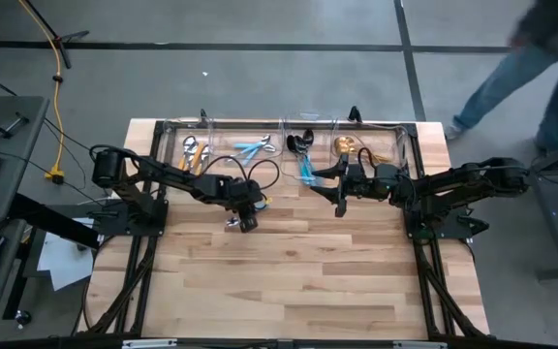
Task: Sort silverware by color (type)
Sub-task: Put the blue spoon into the left transparent bin
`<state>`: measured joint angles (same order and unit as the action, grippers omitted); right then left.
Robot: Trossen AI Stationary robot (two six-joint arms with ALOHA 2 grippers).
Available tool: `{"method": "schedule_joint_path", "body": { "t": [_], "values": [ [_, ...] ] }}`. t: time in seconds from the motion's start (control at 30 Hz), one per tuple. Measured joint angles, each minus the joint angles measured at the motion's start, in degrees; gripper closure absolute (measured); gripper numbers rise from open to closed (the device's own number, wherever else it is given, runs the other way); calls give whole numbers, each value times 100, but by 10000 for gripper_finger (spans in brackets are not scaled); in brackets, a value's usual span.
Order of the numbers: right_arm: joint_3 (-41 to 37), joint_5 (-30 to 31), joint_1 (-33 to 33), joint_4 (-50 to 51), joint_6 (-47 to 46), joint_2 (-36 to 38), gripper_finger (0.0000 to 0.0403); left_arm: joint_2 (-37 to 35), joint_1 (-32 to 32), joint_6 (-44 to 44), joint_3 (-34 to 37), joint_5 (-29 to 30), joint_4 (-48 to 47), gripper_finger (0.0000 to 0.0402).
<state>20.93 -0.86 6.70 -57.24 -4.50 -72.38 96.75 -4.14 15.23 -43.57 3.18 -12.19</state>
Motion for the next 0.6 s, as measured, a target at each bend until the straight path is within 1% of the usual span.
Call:
{"method": "schedule_joint_path", "body": {
  "t": [0.1, 0.17, 0.23, 0.3, 0.4, 0.5, 0.6],
  "values": [
    [0, -1, 2, 1, 0, 0, 206, 0, -4, -142, 4, 15, -18, 361],
    [0, -1, 0, 1, -1, 1, 206, 0, -7, -224, 7, 8, -27, 384],
    [0, 0, 0, 1, -1, 0, 206, 0, -6, -279, 9, 1, -31, 387],
    [0, 0, 2, 1, 0, 1, 206, 0, -5, -383, 9, -21, -31, 380],
    [0, 0, 2, 1, 1, 0, 206, -6, -7, -658, 9, -167, -39, 376],
    [0, -2, 0, 4, -1, 0, 206, -183, 9, -1073, 20, -448, -143, 384],
    [0, 0, 0, 60, -1, 2, 206, -572, 59, -1330, 79, -563, -400, 387]
  ]
}}
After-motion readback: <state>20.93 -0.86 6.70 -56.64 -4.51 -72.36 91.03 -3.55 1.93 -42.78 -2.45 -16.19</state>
